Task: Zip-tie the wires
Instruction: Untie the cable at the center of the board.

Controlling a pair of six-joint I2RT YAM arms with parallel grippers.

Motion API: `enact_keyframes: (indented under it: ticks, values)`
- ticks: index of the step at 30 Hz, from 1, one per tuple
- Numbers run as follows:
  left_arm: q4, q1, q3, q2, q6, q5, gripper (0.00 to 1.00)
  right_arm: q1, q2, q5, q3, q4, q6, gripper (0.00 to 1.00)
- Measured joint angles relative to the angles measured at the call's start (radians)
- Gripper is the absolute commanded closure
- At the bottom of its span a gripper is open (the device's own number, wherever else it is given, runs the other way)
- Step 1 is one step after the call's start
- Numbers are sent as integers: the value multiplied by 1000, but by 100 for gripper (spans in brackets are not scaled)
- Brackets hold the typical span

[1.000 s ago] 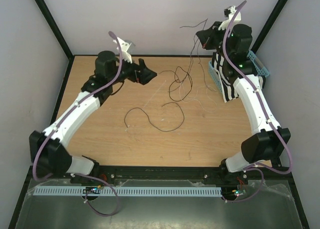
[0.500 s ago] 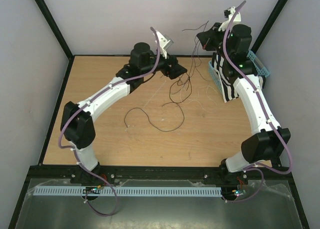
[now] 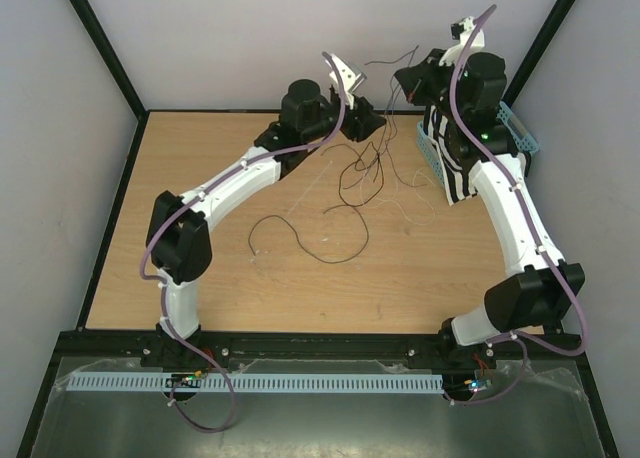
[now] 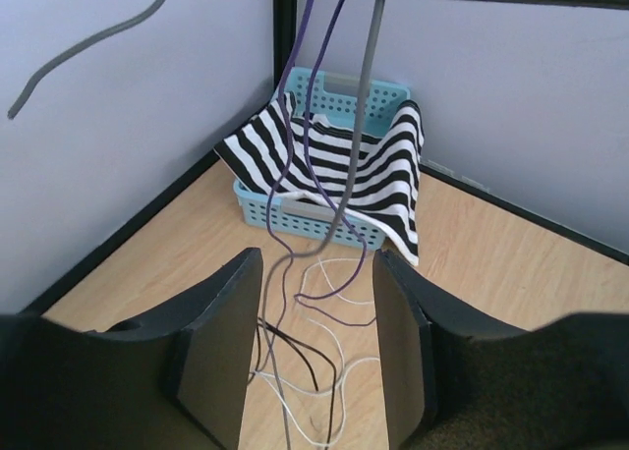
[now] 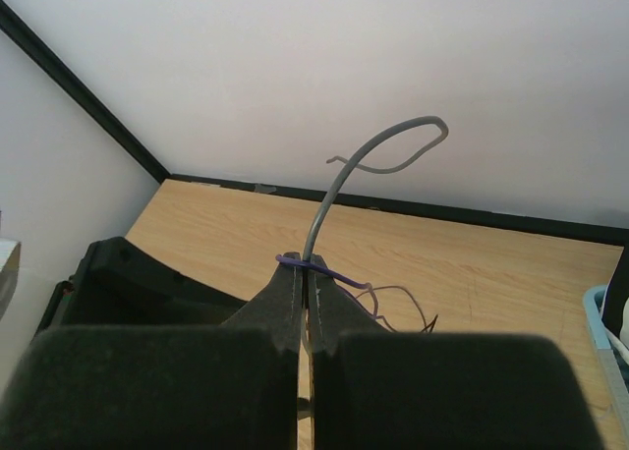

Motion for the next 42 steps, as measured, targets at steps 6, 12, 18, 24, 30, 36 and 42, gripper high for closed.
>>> enact_keyframes:
  ticks: [6,12,18,24,30,36,42]
  values:
    - [20,-23,67,61,12,-17,70,0,-19,-1,-12,2,3,100]
    - [24,-42,88,87,17,-19,100,-3,-41,6,-62,0,1,97]
    - [50,-34,58,81,-1,-48,100,-94,-36,-31,-76,-45,6,73]
    - [37,96,31,50,-136,-13,100,-241,2,-66,-158,-68,22,34]
    - [3,205,67,49,-216,-10,100,-254,-4,-68,-193,-76,16,23]
    - [-18,185,266,53,-281,17,100,-250,-59,-127,-270,-33,11,13]
    - [4,174,508,62,-338,29,100,-245,-138,-201,-473,120,25,0]
